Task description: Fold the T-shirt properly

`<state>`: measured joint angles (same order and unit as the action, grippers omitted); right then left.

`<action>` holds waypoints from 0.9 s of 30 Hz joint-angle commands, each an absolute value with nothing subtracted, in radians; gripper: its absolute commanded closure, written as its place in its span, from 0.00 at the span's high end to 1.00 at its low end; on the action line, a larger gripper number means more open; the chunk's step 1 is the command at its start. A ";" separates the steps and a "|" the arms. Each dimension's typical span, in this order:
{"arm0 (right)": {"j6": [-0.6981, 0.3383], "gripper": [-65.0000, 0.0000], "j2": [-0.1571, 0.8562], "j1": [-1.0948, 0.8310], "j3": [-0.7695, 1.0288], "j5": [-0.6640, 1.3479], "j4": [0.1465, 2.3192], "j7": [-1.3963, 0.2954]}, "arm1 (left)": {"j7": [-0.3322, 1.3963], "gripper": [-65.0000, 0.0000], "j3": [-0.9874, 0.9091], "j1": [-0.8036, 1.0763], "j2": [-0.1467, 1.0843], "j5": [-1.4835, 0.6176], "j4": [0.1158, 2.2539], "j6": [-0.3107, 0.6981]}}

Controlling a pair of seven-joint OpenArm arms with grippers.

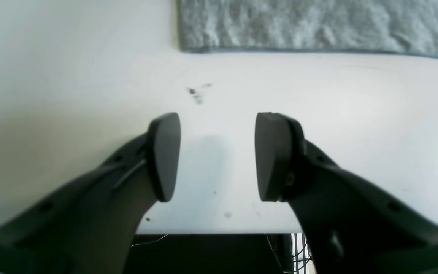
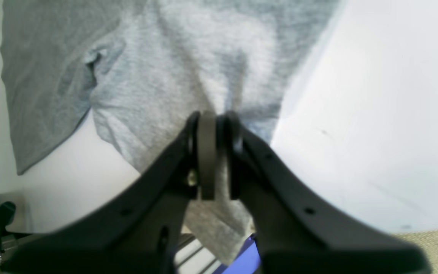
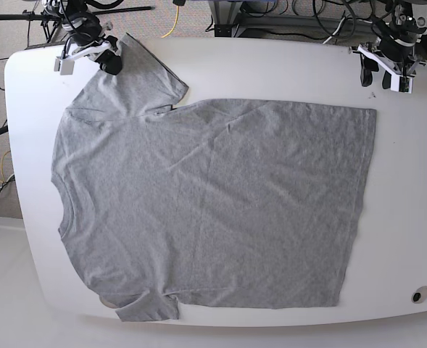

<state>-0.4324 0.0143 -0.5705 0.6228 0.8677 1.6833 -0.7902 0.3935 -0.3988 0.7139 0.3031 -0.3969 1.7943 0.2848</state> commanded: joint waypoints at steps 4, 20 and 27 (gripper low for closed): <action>-0.434 0.33 0.022 -0.572 0.629 0.848 1.688 -0.805 | 0.363 0.47 -0.406 0.716 0.315 -0.399 1.813 0.264; -0.447 0.44 0.019 -0.579 0.618 0.844 1.701 -0.809 | 0.370 0.48 -0.461 0.712 0.316 -0.375 1.848 0.239; -0.460 0.45 0.013 -0.583 0.620 0.845 1.711 -0.825 | 0.397 0.49 -0.519 0.692 0.313 -0.391 1.843 0.253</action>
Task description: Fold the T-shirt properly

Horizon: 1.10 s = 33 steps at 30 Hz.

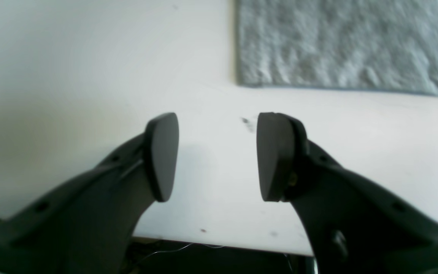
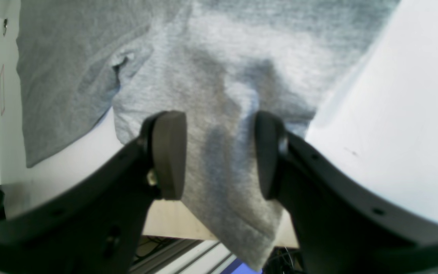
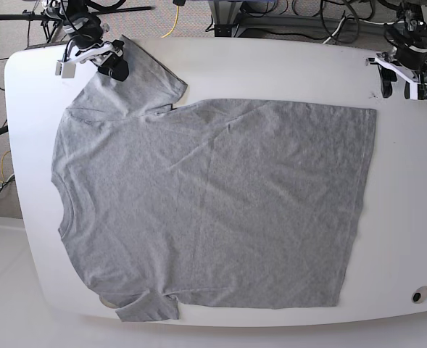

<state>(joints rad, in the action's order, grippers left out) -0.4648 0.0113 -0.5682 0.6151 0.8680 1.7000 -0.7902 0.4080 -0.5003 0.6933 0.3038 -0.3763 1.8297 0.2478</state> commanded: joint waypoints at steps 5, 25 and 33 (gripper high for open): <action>-0.468 0.40 -0.001 -0.587 0.619 0.843 1.717 -0.887 | 0.410 0.52 -0.522 0.672 0.316 -0.402 1.830 0.271; -0.465 0.39 -0.008 -0.580 0.614 0.838 1.694 -0.842 | 0.403 0.51 -0.465 0.696 0.323 -0.479 1.837 0.249; -0.467 0.35 -0.009 -0.577 0.613 0.837 1.683 -0.833 | 0.409 0.47 -0.467 0.694 0.328 -0.552 1.840 0.252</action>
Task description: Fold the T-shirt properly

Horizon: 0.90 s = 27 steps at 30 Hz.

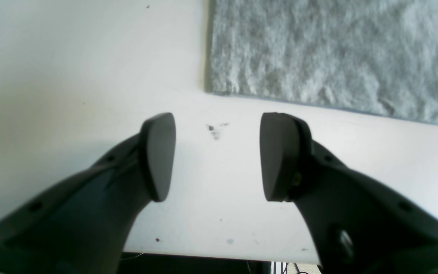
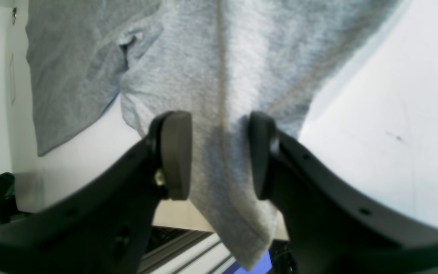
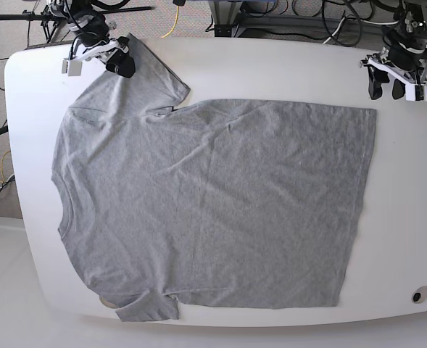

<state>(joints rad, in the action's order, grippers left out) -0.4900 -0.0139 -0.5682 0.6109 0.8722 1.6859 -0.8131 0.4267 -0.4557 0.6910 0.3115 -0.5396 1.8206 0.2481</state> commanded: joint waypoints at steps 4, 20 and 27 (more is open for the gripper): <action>-0.473 0.21 -0.010 -0.578 0.600 0.844 1.692 -0.828 | 0.415 0.45 -0.466 0.682 0.329 -0.524 1.850 0.255; -0.482 0.10 -0.004 -0.577 0.604 0.848 1.696 -0.833 | 0.429 0.49 -0.467 0.667 0.320 -0.504 1.853 0.260; -0.482 0.27 -0.007 -0.578 0.599 0.849 1.696 -0.836 | 0.424 0.49 -0.463 0.658 0.323 -0.506 1.851 0.257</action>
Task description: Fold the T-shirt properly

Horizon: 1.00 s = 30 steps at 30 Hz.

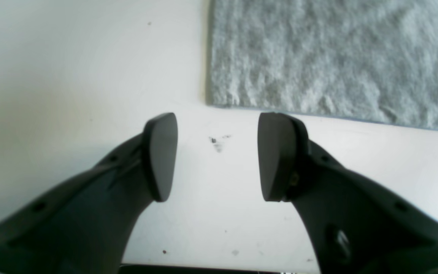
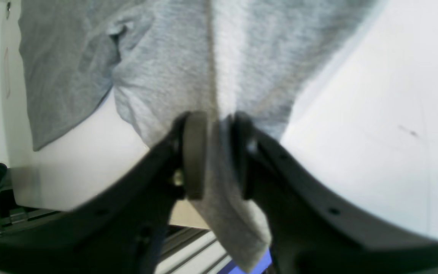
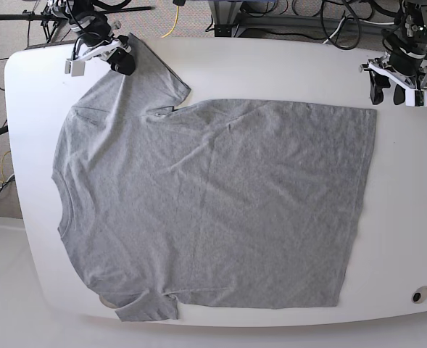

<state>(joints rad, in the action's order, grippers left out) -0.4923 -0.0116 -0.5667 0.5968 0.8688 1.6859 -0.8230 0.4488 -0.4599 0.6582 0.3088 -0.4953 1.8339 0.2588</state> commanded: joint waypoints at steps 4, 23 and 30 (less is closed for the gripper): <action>-0.481 0.28 -0.007 -0.576 0.597 0.847 1.697 -0.835 | 0.427 0.49 -0.463 0.648 0.322 -0.509 1.848 0.258; -0.489 0.07 -0.007 -0.569 0.593 0.833 1.674 -0.830 | 0.513 0.59 -0.470 0.591 0.324 -0.556 1.800 0.312; -0.496 0.02 -0.004 -0.564 0.592 0.837 1.669 -0.827 | 0.536 0.64 -0.476 0.566 0.327 -0.541 1.747 0.355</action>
<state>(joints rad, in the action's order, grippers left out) -0.4969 -0.0109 -0.5598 0.5900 0.8536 1.6676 -0.8085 0.5499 -0.4622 0.5762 0.3088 -0.5488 1.7618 0.3405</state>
